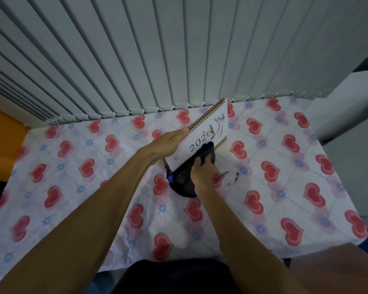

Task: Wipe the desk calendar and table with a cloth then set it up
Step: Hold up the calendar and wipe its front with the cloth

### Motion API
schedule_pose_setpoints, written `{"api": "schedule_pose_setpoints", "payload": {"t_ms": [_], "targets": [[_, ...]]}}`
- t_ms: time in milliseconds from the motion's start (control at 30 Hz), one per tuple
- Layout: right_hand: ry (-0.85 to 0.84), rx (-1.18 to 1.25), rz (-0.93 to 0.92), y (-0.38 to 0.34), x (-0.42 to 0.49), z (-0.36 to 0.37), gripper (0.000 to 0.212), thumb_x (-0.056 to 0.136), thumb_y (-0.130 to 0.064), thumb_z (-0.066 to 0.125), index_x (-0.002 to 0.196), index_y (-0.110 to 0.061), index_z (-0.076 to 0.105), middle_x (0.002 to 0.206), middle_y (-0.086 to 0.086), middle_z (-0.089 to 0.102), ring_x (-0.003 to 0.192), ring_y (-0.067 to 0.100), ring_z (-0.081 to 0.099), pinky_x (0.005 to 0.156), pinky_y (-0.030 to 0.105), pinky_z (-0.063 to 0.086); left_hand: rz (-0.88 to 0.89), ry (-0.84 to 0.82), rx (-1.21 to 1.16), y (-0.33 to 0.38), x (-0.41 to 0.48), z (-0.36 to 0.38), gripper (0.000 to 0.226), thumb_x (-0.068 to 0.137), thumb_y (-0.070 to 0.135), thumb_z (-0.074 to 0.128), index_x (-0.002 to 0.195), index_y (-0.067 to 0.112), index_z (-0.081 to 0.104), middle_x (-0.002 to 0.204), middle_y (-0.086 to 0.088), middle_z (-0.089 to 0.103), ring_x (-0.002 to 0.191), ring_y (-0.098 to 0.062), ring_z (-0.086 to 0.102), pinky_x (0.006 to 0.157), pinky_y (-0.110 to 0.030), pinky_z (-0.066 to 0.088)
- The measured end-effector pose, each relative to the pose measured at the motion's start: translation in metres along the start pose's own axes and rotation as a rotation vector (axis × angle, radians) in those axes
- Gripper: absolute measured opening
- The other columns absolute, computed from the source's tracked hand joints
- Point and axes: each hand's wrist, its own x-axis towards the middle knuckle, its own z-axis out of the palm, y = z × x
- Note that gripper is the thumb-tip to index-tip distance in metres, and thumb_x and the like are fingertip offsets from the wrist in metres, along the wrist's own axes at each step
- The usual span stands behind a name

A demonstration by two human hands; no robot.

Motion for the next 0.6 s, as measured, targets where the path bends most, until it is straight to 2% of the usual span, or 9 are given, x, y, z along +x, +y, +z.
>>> {"api": "schedule_pose_setpoints", "payload": {"t_ms": [33, 100, 233, 333, 467, 500, 600], "targets": [[-0.009, -0.020, 0.013, 0.002, -0.001, -0.003, 0.057, 0.105, -0.029, 0.039, 0.158, -0.019, 0.019, 0.158, 0.020, 0.027, 0.143, 0.036, 0.029, 0.113, 0.040, 0.032, -0.001, 0.001, -0.013, 0.001, 0.000, 0.001, 0.063, 0.101, 0.056, 0.029, 0.151, 0.019, 0.034, 0.157, 0.002, 0.033, 0.146, -0.016, 0.028, 0.110, -0.025, 0.020], [-0.006, -0.047, -0.036, 0.001, -0.014, 0.003, 0.060, 0.104, -0.031, 0.042, 0.158, -0.017, 0.021, 0.156, 0.020, 0.030, 0.140, 0.037, 0.036, 0.112, 0.041, 0.035, -0.006, -0.003, -0.026, 0.002, -0.001, 0.002, 0.063, 0.100, 0.057, 0.029, 0.152, 0.020, 0.033, 0.158, 0.003, 0.032, 0.147, -0.016, 0.027, 0.113, -0.027, 0.019], [-0.004, 0.036, -0.282, -0.011, -0.051, 0.024, 0.060, 0.097, -0.039, 0.049, 0.149, -0.012, 0.035, 0.144, 0.018, 0.038, 0.130, 0.036, 0.043, 0.111, 0.046, 0.040, -0.020, -0.013, -0.030, 0.003, -0.003, 0.000, 0.062, 0.100, 0.059, 0.029, 0.150, 0.024, 0.036, 0.156, 0.004, 0.036, 0.144, -0.016, 0.032, 0.109, -0.026, 0.023], [0.002, 0.111, -0.198, -0.014, -0.046, 0.025, 0.064, 0.099, -0.038, 0.050, 0.154, -0.015, 0.025, 0.152, 0.016, 0.027, 0.138, 0.033, 0.035, 0.115, 0.045, 0.035, -0.036, -0.003, -0.010, 0.006, -0.004, -0.001, 0.061, 0.101, 0.056, 0.028, 0.151, 0.022, 0.034, 0.157, 0.004, 0.032, 0.146, -0.016, 0.027, 0.111, -0.026, 0.020], [-0.001, 0.069, 0.025, -0.002, -0.027, 0.009, 0.062, 0.101, -0.031, 0.049, 0.155, -0.016, 0.021, 0.154, 0.019, 0.024, 0.136, 0.038, 0.039, 0.110, 0.042, 0.036, -0.033, -0.008, -0.036, 0.006, -0.005, 0.001, 0.061, 0.102, 0.055, 0.028, 0.152, 0.020, 0.032, 0.158, 0.002, 0.031, 0.147, -0.017, 0.025, 0.114, -0.028, 0.018], [-0.007, 0.060, 0.019, -0.003, -0.029, 0.007, 0.063, 0.101, -0.030, 0.050, 0.155, -0.016, 0.022, 0.155, 0.018, 0.025, 0.137, 0.037, 0.039, 0.110, 0.043, 0.036, -0.033, -0.012, -0.038, 0.006, -0.006, 0.001, 0.061, 0.101, 0.055, 0.028, 0.152, 0.021, 0.031, 0.159, 0.002, 0.030, 0.147, -0.017, 0.025, 0.115, -0.029, 0.018], [-0.012, 0.062, -0.178, -0.016, -0.043, 0.009, 0.063, 0.097, -0.027, 0.056, 0.151, -0.016, 0.027, 0.151, 0.013, 0.030, 0.135, 0.030, 0.037, 0.111, 0.040, 0.035, -0.035, -0.011, -0.031, 0.006, -0.005, 0.001, 0.061, 0.101, 0.056, 0.027, 0.153, 0.023, 0.030, 0.159, 0.003, 0.030, 0.147, -0.017, 0.026, 0.116, -0.032, 0.018]]}}
